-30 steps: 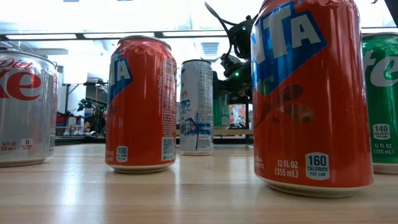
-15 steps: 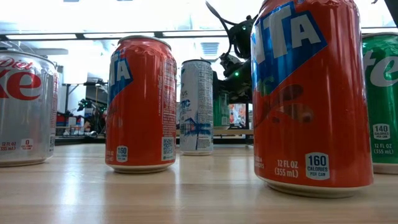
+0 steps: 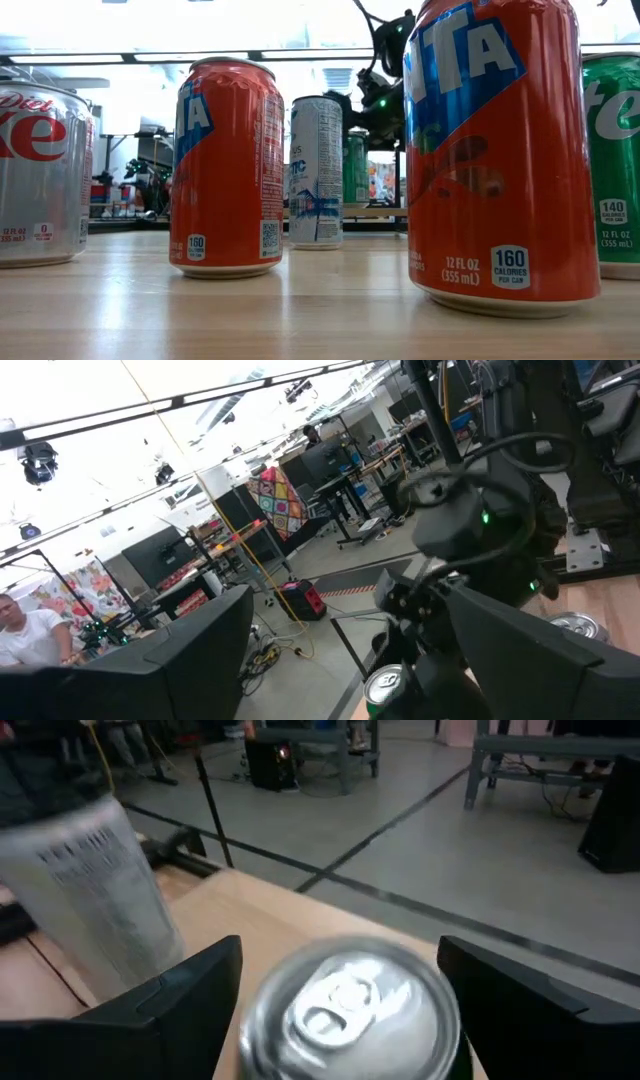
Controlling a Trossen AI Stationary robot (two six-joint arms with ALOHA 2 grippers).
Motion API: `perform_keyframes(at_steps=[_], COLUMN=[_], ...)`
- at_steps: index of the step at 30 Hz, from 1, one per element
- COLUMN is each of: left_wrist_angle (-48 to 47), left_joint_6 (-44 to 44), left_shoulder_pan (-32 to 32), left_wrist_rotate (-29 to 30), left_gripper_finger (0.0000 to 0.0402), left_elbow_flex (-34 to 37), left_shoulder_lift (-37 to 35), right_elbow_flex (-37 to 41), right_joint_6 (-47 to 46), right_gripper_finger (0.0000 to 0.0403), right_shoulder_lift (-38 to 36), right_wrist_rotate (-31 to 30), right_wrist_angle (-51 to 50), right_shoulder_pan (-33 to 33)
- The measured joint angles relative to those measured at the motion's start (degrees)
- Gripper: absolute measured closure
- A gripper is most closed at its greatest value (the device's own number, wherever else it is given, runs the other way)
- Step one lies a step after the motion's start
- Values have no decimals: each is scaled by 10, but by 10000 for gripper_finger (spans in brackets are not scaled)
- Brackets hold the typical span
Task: Sort soda cans
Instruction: Put the right green soda can on the shelf
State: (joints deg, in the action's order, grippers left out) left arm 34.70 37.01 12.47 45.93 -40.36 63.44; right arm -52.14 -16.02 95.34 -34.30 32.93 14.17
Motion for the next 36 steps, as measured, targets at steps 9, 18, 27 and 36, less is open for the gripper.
perform_keyframes(at_steps=[9, 18, 27, 36], left_wrist_angle=[0, 0, 0, 0], left_joint_6=[0, -2, -2, -2], left_shoulder_pan=[0, 0, -2, -6], left_wrist_rotate=[0, 0, -9, -24], left_gripper_finger=[80, 80, 80, 80], left_elbow_flex=[0, 0, 0, 0], left_shoulder_lift=[0, 0, 0, 0], right_elbow_flex=[0, 0, -24, -179], right_joint_6=[38, 37, -16, 14], right_gripper_finger=[80, 107, 232, 353], right_shoulder_lift=[-70, -157, -176, -117], right_wrist_rotate=[0, 117, 171, 163], right_wrist_angle=[4, -89, -222, -452], right_shoulder_pan=[-3, -7, -7, -7])
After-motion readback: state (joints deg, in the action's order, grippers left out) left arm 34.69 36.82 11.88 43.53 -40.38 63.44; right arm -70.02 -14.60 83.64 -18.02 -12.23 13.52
